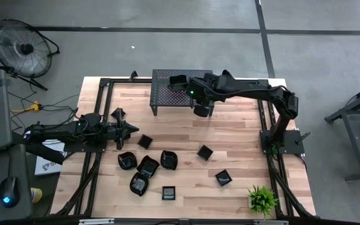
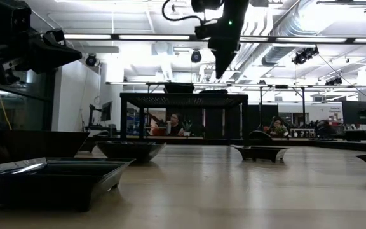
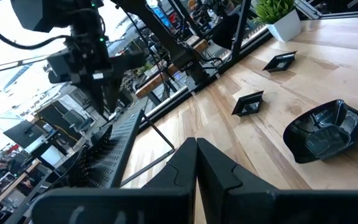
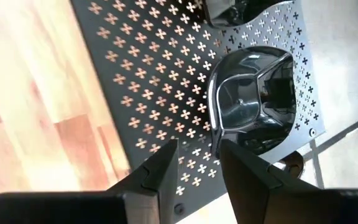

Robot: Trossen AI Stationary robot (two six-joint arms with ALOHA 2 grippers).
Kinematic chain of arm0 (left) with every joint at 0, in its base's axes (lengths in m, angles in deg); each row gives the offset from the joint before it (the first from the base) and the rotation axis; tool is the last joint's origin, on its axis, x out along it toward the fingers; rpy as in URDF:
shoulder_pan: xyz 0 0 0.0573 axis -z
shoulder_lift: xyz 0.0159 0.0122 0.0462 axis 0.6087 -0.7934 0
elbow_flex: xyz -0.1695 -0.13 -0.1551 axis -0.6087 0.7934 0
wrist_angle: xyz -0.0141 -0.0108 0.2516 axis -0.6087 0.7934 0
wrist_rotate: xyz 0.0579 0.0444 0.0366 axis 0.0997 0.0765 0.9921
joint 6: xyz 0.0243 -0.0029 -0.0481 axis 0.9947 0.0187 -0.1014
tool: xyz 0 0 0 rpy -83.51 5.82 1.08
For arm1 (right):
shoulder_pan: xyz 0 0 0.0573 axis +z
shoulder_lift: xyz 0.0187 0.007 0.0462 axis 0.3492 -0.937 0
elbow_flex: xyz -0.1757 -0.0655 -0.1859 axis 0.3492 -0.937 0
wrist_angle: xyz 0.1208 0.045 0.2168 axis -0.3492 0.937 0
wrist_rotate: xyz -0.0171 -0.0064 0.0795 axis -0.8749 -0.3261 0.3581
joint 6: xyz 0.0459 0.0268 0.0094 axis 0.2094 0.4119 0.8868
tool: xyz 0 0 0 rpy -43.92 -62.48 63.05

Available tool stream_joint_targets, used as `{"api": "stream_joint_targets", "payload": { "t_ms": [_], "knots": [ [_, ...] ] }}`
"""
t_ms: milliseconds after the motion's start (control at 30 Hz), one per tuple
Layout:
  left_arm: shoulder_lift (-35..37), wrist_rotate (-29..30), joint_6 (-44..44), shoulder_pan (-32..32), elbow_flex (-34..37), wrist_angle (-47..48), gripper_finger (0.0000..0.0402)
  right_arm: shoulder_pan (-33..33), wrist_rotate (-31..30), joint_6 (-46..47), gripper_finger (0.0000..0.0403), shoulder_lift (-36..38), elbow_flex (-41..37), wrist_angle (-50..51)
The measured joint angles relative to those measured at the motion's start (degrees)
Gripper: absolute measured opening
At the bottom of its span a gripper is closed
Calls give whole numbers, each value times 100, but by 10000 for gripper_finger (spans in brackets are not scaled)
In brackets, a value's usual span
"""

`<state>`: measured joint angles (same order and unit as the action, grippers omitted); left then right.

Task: Pick & Place Mini shaped plates
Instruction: Stack the leaf-shaped plate on top of the leaf-shaped plate on the shelf

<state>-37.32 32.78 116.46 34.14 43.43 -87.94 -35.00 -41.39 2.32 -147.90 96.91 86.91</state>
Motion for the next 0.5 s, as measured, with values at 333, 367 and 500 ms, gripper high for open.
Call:
{"api": "stream_joint_targets", "payload": {
  "t_ms": [333,367,500],
  "knots": [
    [-1,-1,-1,1,0,-1,3,420,732,386,114,128,0,75],
    [-2,0,-1,1,0,-2,3,467,860,382,114,128,0,72],
    [-2,0,-1,0,0,-1,3,664,1369,361,114,128,0,55]
  ]
}}
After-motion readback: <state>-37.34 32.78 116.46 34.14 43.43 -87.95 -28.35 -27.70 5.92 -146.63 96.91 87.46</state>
